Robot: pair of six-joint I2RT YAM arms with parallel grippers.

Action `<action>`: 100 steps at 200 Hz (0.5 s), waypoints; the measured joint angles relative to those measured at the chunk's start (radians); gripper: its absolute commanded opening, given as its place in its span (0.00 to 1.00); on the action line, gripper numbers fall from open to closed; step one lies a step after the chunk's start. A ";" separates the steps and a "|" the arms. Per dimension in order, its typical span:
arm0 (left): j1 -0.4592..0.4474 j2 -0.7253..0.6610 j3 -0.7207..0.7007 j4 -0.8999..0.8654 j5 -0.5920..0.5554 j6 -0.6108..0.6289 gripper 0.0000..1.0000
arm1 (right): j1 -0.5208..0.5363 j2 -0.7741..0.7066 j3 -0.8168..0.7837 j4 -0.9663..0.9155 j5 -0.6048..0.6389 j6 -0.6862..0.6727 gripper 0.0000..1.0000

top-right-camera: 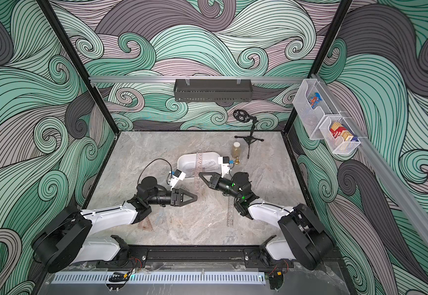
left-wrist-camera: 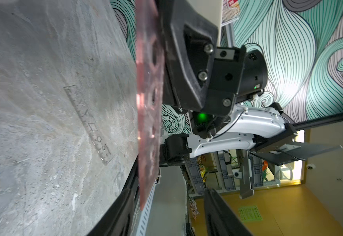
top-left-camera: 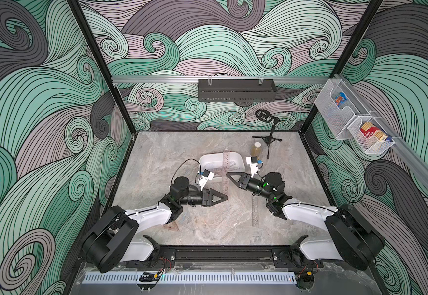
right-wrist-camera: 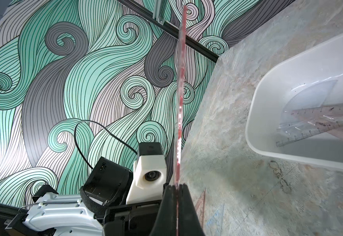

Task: Put the scattered rulers into the storage box
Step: Pick up the ruler from the center of the board.

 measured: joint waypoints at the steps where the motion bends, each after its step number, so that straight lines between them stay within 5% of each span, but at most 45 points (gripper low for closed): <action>1: 0.000 0.000 0.000 0.002 0.001 0.000 0.49 | 0.000 0.000 0.000 0.000 0.000 0.000 0.00; 100: 0.006 0.002 0.078 -0.185 -0.073 0.163 0.54 | 0.006 -0.013 0.002 -0.014 0.001 0.024 0.00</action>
